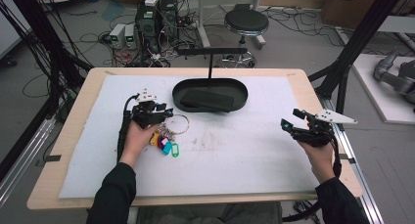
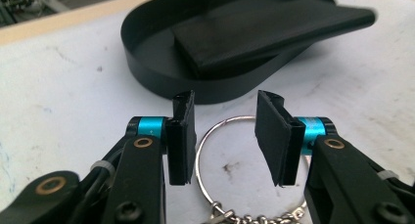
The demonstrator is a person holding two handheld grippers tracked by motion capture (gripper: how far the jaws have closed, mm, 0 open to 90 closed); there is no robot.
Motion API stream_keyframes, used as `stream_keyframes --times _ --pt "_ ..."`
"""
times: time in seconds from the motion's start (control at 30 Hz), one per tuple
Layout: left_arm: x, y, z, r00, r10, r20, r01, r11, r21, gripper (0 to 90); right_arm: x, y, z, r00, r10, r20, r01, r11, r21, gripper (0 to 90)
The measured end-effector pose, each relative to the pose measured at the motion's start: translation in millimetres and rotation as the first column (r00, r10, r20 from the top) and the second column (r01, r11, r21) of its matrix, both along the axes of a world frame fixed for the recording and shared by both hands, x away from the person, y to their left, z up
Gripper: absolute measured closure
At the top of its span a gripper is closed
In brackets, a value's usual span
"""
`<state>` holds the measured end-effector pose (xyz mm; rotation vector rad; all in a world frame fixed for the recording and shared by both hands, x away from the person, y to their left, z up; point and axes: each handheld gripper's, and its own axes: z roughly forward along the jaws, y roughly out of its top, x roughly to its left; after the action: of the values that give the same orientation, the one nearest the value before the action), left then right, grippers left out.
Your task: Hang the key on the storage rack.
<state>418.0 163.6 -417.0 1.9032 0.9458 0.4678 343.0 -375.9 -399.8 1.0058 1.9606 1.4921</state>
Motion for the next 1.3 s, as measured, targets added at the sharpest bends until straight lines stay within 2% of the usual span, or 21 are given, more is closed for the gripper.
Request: stream_keyframes --times 0.17,0.33,0.43,0.57,0.7,0.73,0.8,0.83,0.93,1.0,1.13,1.3 --pt "9.4 -2.9 -9.5 0.9988 0.015 -0.047 -0.014 0.9992 0.037 62.1 0.2 1.3 -0.3 1.0 0.005 0.0 -0.005 1.0 -0.002 26.6" --pt "14.7 -4.4 -19.0 0.9952 0.039 -0.089 -0.03 0.994 0.105 68.9 0.6 0.2 -0.5 1.0 0.004 -0.002 -0.004 1.0 0.002 26.6" --pt "16.7 -4.9 -22.8 0.9938 0.052 -0.098 -0.039 0.9908 0.13 71.1 0.5 0.1 -0.5 1.0 0.005 -0.002 -0.005 1.0 0.002 26.6" --pt "17.9 -8.5 -28.1 0.9924 0.04 -0.116 -0.021 0.9867 0.161 72.5 0.6 0.0 -0.5 1.0 0.006 0.0 -0.006 1.0 0.0 26.6" --pt "17.1 -10.7 -28.5 0.9934 0.042 -0.107 -0.022 0.9828 0.183 73.9 0.5 -1.0 -0.2 1.0 -0.001 0.002 0.001 1.0 0.005 26.8" --pt "16.6 -11.4 -28.3 0.994 0.037 -0.103 -0.017 0.9817 0.19 75.6 0.6 -1.4 -0.2 1.0 0.0 0.003 0.0 1.0 0.005 26.8" --pt "15.1 -14.0 -28.1 0.9955 0.038 -0.087 -0.018 0.9766 0.214 85.2 0.5 -1.6 -0.2 1.0 -0.001 0.003 0.001 1.0 0.003 26.9" --pt "14.2 -15.9 -28.3 0.996 0.042 -0.078 -0.024 0.9748 0.222 85.6 0.3 -1.7 -0.1 1.0 -0.001 0.004 0.001 1.0 0.004 26.9" --pt "13.4 -15.9 -27.2 0.9957 0.044 -0.081 -0.025 0.9739 0.226 86.0 0.1 -2.2 0.1 1.0 0.0 0.005 0.0 1.0 0.006 26.9" --pt "11.6 -15.1 -24.7 0.9959 0.039 -0.081 -0.021 0.9759 0.217 86.2 0.3 -2.4 0.0 1.0 0.001 0.004 -0.001 1.0 0.007 27.0" --pt "4.1 -9.6 -13.9 0.9992 0.024 -0.032 -0.02 0.9903 0.138 86.2 0.0 -2.9 0.2 1.0 -0.001 0.004 0.001 1.0 0.013 26.9" --pt "-9.2 -5.7 2.5 0.9996 -0.004 0.028 0.001 0.997 0.078 86.2 0.0 -3.2 0.4 1.0 -0.002 0.007 0.002 1.0 0.015 27.0"
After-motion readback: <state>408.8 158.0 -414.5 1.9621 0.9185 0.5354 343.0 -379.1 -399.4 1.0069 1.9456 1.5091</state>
